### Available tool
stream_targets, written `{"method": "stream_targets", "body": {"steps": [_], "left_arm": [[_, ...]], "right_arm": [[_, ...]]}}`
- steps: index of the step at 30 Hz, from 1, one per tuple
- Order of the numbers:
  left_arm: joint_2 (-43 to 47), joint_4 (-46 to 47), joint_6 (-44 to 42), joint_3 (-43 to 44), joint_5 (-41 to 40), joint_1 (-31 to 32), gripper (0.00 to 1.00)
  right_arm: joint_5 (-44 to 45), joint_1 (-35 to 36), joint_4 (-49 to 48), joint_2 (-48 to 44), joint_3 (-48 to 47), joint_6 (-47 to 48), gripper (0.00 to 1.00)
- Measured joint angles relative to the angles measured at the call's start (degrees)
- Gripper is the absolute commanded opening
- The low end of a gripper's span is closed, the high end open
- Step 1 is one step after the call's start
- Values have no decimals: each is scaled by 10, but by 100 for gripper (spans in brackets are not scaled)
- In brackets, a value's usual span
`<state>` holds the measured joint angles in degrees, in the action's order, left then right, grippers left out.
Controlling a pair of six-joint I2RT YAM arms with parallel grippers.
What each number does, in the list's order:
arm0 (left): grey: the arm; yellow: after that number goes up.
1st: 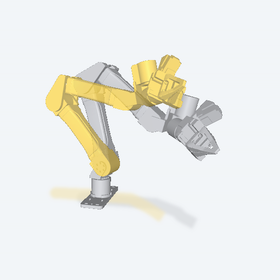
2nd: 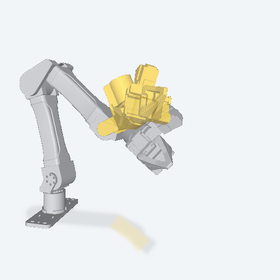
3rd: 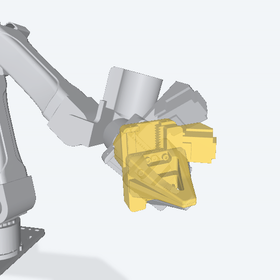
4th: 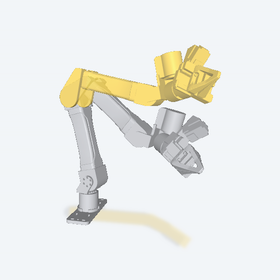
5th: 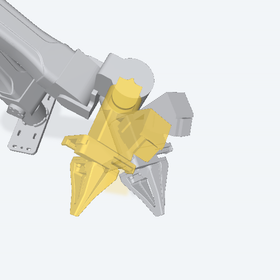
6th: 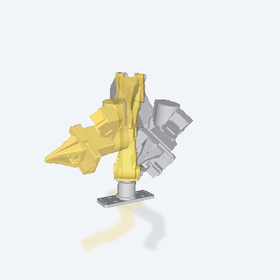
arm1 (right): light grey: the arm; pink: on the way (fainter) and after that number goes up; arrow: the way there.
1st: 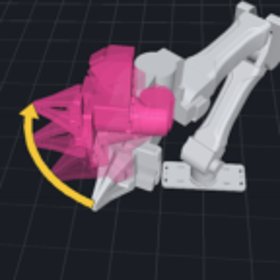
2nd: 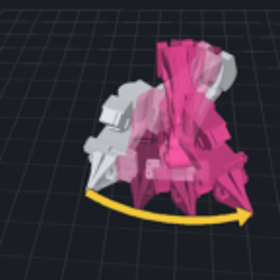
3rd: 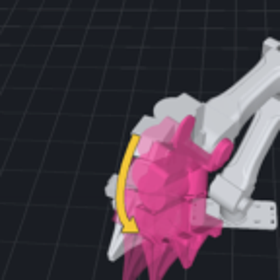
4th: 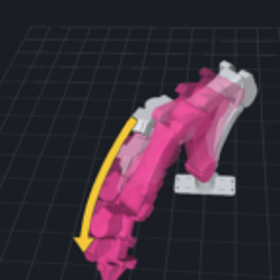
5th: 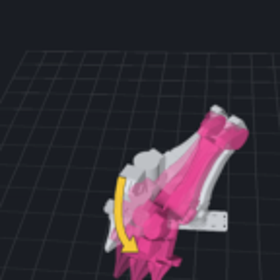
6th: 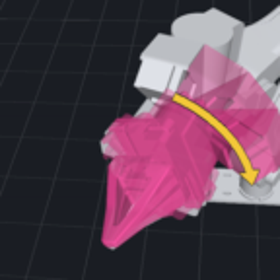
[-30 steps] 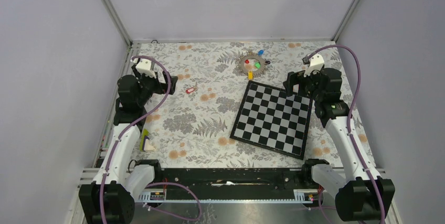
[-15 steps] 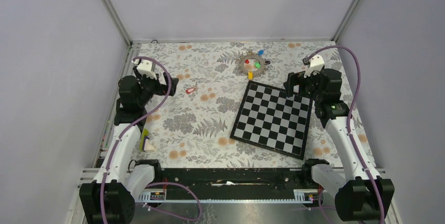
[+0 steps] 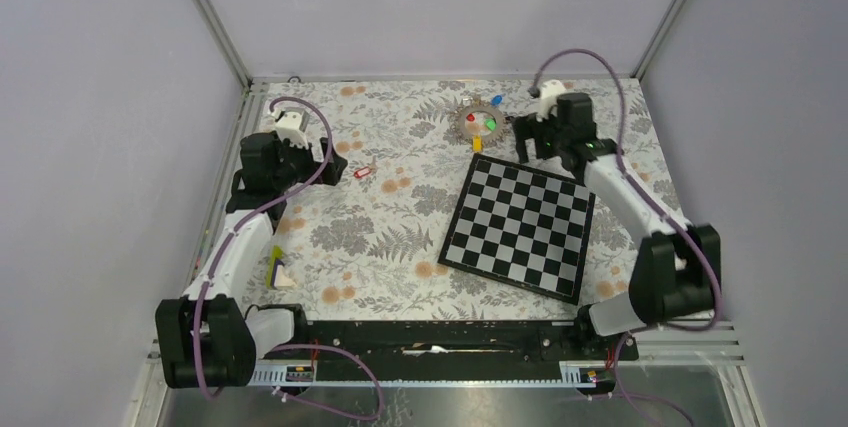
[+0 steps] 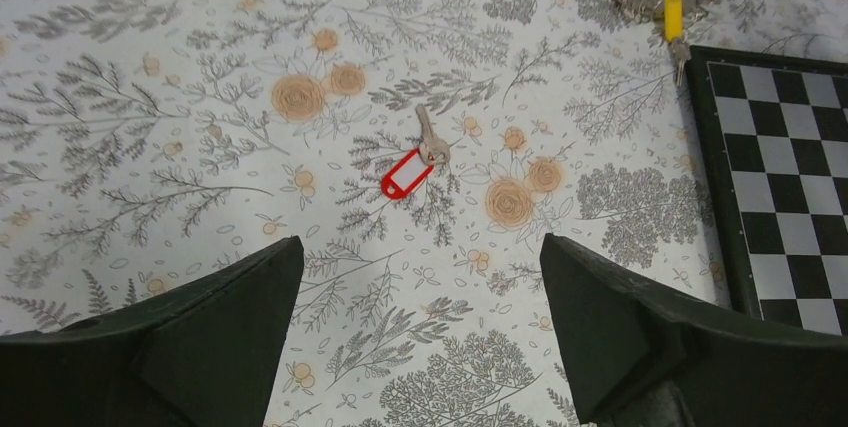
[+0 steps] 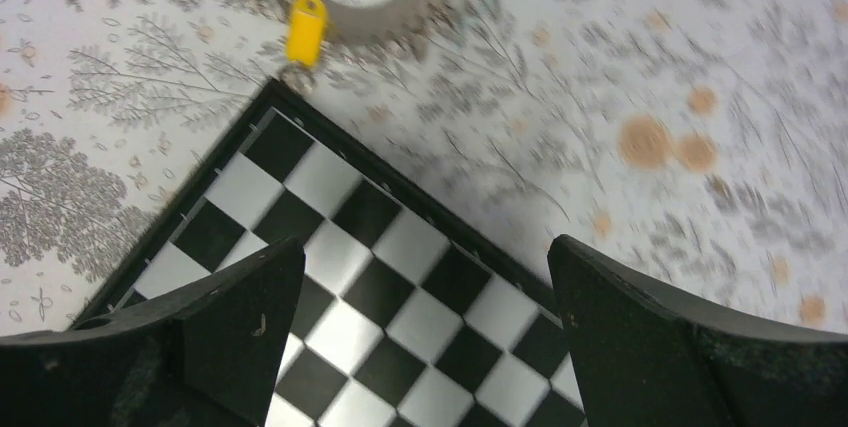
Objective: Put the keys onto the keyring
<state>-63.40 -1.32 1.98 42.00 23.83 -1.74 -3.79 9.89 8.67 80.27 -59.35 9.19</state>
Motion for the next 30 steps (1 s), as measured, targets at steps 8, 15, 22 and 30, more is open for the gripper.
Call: {"method": "stream_targets", "body": {"steps": [8, 15, 22, 30], "left_arm": [[-48, -31, -5, 19, 0, 0, 99], [-70, -37, -6, 27, 0, 0, 99], [-80, -44, -7, 27, 1, 0, 99], [-80, -46, -7, 27, 2, 0, 99]], "right_arm": [[-3, 88, 93, 314, -323, 67, 95], [-36, 95, 204, 538, -557, 93, 93], [-83, 101, 293, 673, -759, 81, 90], [-98, 114, 317, 705, -794, 75, 67]]}}
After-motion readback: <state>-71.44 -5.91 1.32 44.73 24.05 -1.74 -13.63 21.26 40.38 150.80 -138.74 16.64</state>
